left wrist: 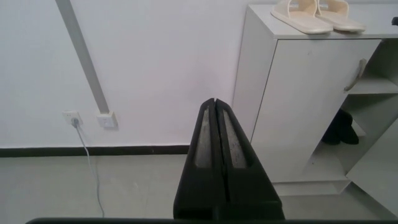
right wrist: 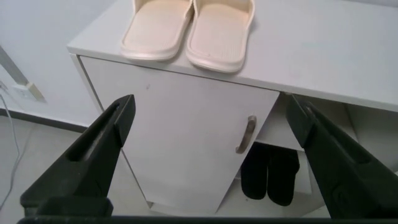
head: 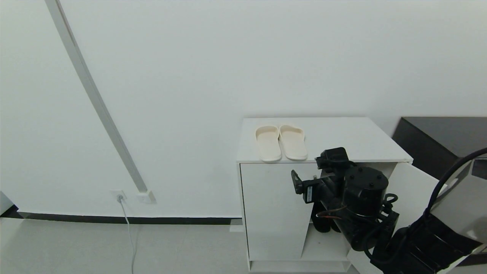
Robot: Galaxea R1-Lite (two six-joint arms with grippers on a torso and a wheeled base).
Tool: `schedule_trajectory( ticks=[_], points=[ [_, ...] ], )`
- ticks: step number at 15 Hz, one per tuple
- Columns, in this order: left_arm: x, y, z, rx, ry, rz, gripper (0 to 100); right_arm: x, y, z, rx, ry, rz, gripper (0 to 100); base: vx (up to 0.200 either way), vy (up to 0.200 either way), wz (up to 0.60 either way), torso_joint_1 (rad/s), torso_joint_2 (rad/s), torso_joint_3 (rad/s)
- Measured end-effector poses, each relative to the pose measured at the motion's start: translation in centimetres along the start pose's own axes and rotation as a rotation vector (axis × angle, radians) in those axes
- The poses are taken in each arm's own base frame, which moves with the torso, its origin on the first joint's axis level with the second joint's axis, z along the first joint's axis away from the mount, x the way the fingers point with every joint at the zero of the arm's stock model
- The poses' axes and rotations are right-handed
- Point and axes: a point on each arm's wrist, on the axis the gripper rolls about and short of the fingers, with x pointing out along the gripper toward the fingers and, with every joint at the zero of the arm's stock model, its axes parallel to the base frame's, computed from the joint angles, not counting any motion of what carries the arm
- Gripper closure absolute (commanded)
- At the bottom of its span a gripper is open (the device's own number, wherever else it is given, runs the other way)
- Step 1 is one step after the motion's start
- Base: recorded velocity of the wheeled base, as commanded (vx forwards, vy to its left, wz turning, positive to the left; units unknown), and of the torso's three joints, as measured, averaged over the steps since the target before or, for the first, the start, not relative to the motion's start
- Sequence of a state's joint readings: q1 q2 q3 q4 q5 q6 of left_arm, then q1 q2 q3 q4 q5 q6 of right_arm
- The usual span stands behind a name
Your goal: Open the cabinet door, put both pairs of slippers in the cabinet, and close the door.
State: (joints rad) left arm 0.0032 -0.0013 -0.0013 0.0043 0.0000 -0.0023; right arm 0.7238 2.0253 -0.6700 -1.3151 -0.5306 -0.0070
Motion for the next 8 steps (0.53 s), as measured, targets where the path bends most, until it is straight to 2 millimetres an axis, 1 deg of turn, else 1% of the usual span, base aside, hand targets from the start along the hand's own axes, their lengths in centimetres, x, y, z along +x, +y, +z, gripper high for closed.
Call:
schedule_trajectory(
  ticks=[3,4,5,6,8],
  points=[
    [0.0,0.0,0.0,0.0,0.0,-0.001,100,1.0,0.3,0.5,0.01,0.027,-0.003,0,0.0,0.0,0.0,0.0,0.0,0.0],
    [0.0,0.0,0.0,0.0,0.0,-0.001,100,1.6,0.7,0.5,-0.006,0.106,-0.005,0,0.0,0.0,0.0,0.0,0.0,0.0],
    [0.0,0.0,0.0,0.0,0.0,-0.001,100,2.3,1.1,1.1,-0.006,0.169,-0.009,0,0.0,0.0,0.0,0.0,0.0,0.0],
    [0.0,0.0,0.0,0.0,0.0,-0.001,100,2.8,1.4,2.2,0.014,0.198,-0.013,0,0.0,0.0,0.0,0.0,0.0,0.0],
    [0.0,0.0,0.0,0.001,0.0,0.0,100,3.5,2.1,4.8,0.083,0.242,-0.021,0,0.0,0.0,0.0,0.0,0.0,0.0]
  ],
)
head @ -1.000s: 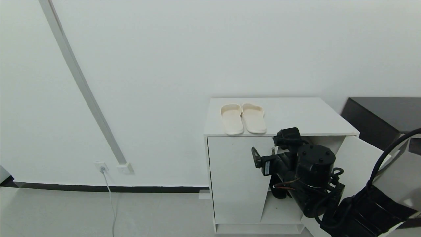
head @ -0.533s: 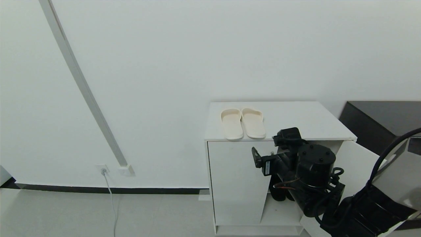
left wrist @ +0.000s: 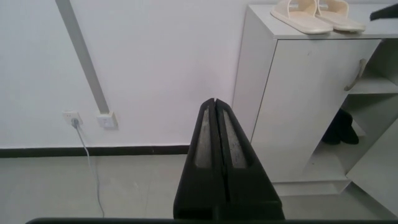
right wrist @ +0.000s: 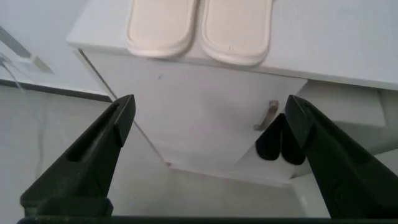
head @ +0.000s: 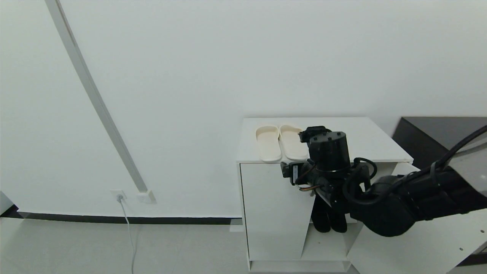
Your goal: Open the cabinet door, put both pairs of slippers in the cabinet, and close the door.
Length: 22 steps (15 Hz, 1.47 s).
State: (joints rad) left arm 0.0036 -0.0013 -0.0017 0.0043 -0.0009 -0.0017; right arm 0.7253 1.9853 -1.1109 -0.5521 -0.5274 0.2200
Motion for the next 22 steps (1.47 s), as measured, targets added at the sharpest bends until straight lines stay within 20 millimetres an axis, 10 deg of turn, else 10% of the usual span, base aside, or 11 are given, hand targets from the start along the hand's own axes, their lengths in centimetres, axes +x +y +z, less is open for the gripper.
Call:
schedule_trajectory(
  ticks=[7,22],
  points=[
    [0.0,0.0,0.0,0.0,0.0,-0.002,100,-0.7,1.5,2.6,0.071,-0.048,0.038,0,0.114,0.0,0.0,-0.004,0.0,0.001],
    [0.0,0.0,0.0,-0.001,0.0,-0.002,100,2.5,2.9,-1.7,0.016,0.018,0.074,0,0.12,0.0,0.0,0.004,0.0,0.002]
  ],
)
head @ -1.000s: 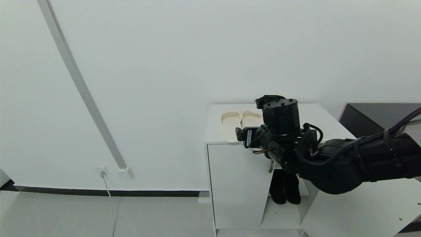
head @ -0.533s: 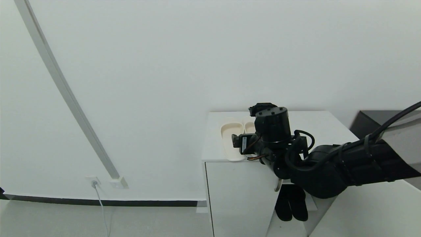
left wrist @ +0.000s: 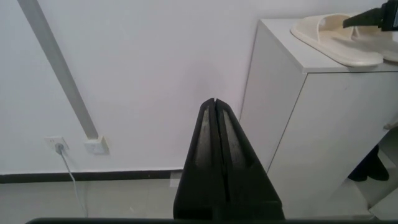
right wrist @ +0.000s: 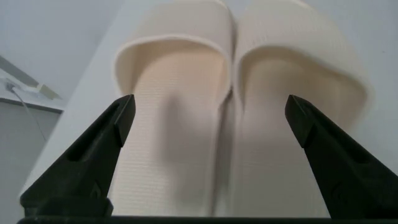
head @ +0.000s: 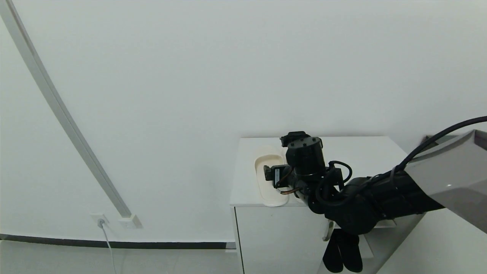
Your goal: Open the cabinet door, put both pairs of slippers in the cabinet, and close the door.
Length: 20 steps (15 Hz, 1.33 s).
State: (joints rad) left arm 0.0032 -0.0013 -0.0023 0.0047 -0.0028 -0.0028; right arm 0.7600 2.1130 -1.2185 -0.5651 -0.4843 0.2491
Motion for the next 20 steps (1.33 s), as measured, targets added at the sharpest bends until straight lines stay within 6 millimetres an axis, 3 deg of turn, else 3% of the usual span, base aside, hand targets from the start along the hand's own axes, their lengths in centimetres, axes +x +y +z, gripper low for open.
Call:
schedule_trajectory(
  ticks=[11,12,20],
  points=[
    [0.0,0.0,0.0,-0.001,0.0,0.0,100,5.0,-0.5,-0.2,-0.051,-0.047,-0.039,0,0.0,0.0,0.0,0.0,0.0,0.0],
    [0.0,0.0,0.0,-0.001,0.0,0.001,100,5.3,-0.6,-0.1,-0.05,-0.051,-0.042,100,0.0,0.0,0.0,0.0,0.0,0.0],
    [0.0,0.0,0.0,-0.001,0.0,0.0,100,5.8,-0.6,-0.3,-0.05,-0.049,-0.047,100,0.0,0.0,0.0,0.0,0.0,0.0]
  ],
)
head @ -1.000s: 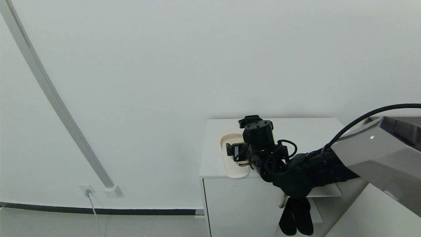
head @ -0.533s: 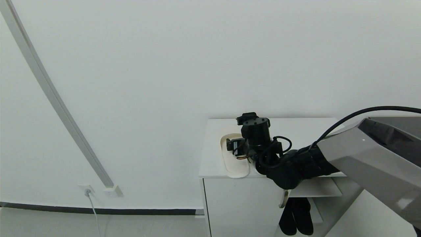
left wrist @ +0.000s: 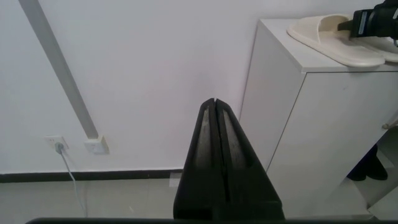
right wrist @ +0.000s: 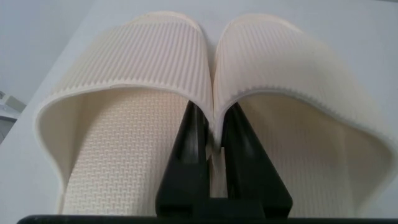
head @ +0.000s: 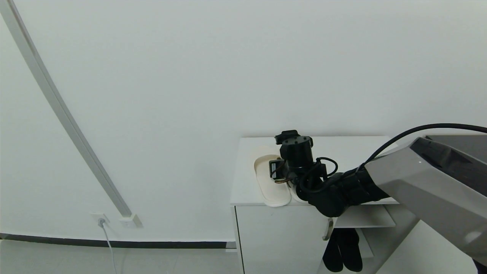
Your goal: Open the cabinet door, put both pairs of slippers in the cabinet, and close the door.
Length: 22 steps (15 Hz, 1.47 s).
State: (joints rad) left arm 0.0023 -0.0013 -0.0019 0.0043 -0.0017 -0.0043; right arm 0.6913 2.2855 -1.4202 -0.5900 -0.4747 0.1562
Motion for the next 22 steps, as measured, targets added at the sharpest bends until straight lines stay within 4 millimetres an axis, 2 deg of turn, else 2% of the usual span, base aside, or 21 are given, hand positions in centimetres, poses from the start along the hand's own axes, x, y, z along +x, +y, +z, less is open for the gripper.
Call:
schedule_trajectory(
  ticks=[3,5,9,15,17,22],
  points=[
    [0.0,0.0,0.0,-0.001,0.0,0.001,100,-0.8,-0.3,0.5,0.002,0.001,0.012,100,0.0,0.0,0.0,0.0,0.0,0.0],
    [0.0,0.0,0.0,-0.001,0.0,0.0,100,-2.3,-0.9,1.5,0.008,-0.007,0.054,100,0.0,0.0,0.0,0.0,0.0,0.0],
    [0.0,0.0,0.0,0.0,0.0,0.0,100,-7.5,-3.0,3.1,0.005,-0.006,0.157,100,0.0,0.0,0.0,0.0,0.0,0.0],
    [0.0,0.0,0.0,0.003,0.001,0.001,100,-16.8,-7.5,2.6,-0.052,-0.011,0.341,100,0.0,0.0,0.0,0.0,0.0,0.0],
    [0.0,0.0,0.0,0.003,0.001,0.0,100,-18.0,-8.0,2.9,-0.046,-0.028,0.364,100,0.0,0.0,0.0,0.0,0.0,0.0],
    [0.0,0.0,0.0,0.0,0.0,0.0,100,-18.2,-8.3,3.4,-0.04,-0.046,0.353,100,0.0,0.0,0.0,0.0,0.0,0.0]
  ],
)
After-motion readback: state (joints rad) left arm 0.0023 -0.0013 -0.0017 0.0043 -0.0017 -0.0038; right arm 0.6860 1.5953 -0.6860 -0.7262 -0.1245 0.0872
